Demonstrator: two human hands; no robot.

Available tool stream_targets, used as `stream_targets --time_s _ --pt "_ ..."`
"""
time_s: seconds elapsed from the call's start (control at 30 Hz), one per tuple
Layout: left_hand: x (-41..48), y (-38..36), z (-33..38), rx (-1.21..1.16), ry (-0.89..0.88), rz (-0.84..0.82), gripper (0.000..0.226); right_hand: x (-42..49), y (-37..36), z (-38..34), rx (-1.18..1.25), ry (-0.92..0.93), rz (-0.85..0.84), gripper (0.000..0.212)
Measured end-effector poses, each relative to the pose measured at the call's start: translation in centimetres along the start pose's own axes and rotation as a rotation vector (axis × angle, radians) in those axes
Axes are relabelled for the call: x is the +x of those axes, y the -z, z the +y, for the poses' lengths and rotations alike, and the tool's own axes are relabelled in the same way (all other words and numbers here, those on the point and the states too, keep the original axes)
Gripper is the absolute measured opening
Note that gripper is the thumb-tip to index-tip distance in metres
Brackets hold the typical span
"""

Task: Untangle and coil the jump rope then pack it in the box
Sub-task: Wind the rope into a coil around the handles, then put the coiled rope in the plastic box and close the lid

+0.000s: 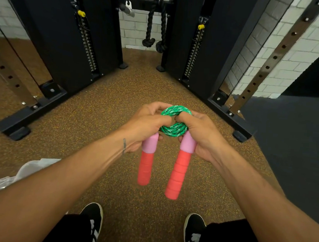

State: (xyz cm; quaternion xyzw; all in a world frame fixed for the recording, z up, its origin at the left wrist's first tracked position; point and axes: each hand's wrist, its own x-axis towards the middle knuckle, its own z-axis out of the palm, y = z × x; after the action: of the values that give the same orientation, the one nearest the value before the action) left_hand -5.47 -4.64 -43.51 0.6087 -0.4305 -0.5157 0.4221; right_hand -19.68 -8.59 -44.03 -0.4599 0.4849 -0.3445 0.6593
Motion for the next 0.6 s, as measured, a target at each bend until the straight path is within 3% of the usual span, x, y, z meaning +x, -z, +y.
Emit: stream_targets --time_s 0.2,0.33,0.6 --pt "-0.9 4.4 -0.4 -0.006 0.020 0.083 0.045 0.7 -3.8 0.2 -0.015 -0.064 -0.068 0.010" --pt "-2.1 7.7 -1.6 -0.009 0.023 0.103 0.031 1.2 -7.4 1.2 -0.106 -0.060 -0.115 0.010" --pt "-3.8 14.3 -5.2 0.017 0.064 0.153 0.037 2.1 -13.9 3.9 -0.235 -0.085 -0.228 0.011"
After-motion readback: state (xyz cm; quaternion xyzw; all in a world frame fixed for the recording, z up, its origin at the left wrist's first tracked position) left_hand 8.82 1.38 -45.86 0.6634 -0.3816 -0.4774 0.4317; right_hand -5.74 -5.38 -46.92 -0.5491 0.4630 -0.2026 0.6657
